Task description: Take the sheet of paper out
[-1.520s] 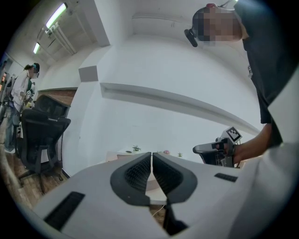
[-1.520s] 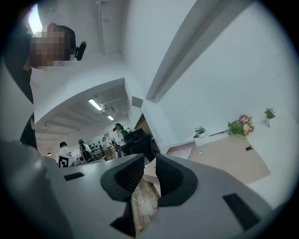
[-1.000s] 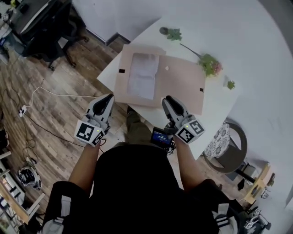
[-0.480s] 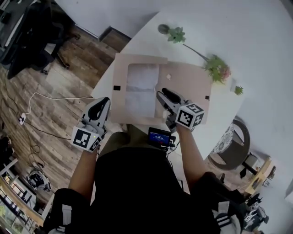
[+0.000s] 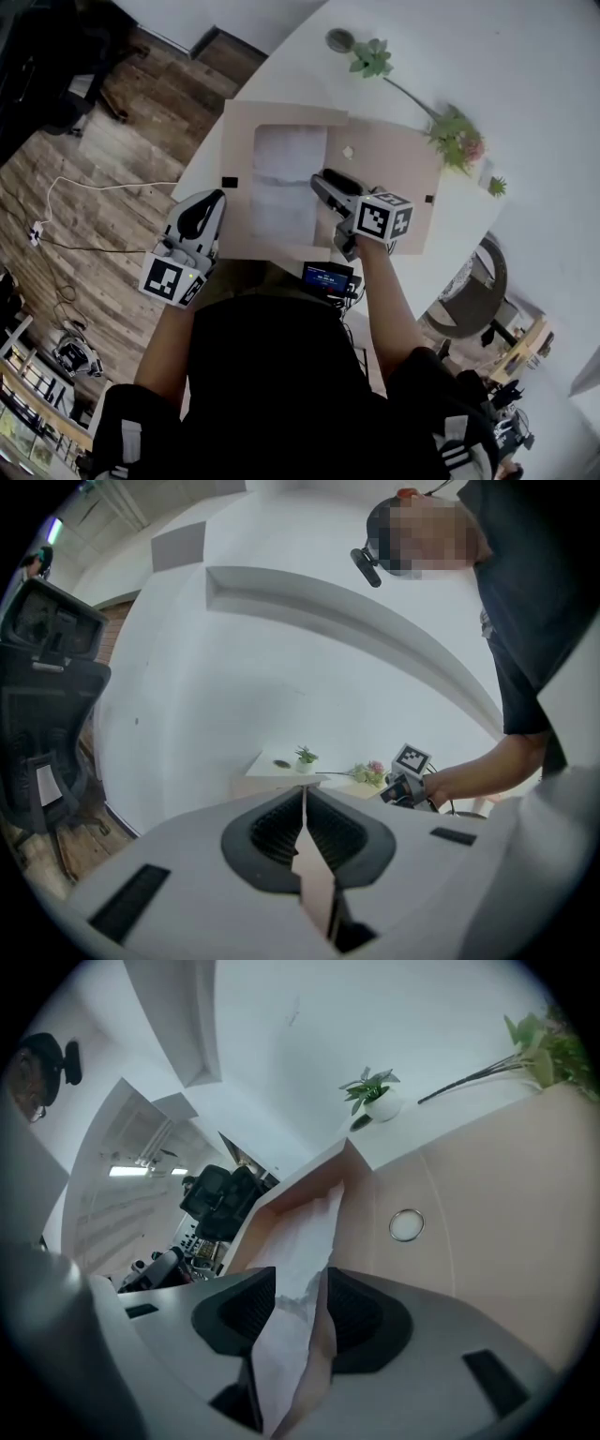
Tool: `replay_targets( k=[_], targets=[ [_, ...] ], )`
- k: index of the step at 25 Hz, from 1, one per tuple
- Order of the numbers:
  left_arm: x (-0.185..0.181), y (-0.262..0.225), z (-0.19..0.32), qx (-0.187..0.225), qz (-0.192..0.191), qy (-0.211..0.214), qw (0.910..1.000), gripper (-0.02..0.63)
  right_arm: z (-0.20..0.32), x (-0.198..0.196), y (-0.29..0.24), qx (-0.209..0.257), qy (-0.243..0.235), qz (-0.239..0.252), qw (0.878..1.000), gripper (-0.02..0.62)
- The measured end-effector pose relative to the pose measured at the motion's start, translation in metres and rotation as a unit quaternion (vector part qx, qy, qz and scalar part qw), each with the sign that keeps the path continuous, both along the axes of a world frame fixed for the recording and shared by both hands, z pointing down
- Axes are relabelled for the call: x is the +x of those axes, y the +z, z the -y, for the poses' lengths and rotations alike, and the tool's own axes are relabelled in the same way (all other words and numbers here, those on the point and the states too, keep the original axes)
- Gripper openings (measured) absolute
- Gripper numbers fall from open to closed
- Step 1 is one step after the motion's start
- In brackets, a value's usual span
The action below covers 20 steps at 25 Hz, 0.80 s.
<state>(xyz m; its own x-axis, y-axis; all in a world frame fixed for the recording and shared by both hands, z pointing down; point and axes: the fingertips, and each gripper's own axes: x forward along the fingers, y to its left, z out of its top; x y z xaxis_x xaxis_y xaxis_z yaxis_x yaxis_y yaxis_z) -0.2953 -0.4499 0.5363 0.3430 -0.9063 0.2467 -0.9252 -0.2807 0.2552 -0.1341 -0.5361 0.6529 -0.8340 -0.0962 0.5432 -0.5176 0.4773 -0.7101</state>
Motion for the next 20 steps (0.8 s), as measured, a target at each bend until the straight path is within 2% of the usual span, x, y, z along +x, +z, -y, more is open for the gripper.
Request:
replay_targets(
  k=[4,8,13,15,20],
  targets=[
    [-0.005,0.003,0.007,-0.003,-0.005,-0.002,1.0000,0.014,0.008,0.000,0.008,-0.020,0.008,-0.024,0.999,0.190],
    [-0.011,0.006,0.012,-0.006,-0.011,-0.007,0.9999,0.014,0.016,-0.007,0.009,-0.041,0.010,-0.009,0.999,0.183],
    [-0.011,0.011,0.015,-0.007,-0.017,-0.005,0.9998,0.014,0.017,-0.018,0.011,-0.074,-0.005,0.014,0.997,0.114],
    [-0.009,0.011,0.015,-0.007,-0.017,-0.002,0.9998,0.014,0.013,-0.020,0.013,-0.082,-0.015,0.014,0.996,0.042],
    [-0.010,0.011,0.011,-0.007,-0.017,0.001,0.9998,0.014,0.010,-0.014,0.007,-0.075,-0.013,0.012,0.997,0.021]
  ],
)
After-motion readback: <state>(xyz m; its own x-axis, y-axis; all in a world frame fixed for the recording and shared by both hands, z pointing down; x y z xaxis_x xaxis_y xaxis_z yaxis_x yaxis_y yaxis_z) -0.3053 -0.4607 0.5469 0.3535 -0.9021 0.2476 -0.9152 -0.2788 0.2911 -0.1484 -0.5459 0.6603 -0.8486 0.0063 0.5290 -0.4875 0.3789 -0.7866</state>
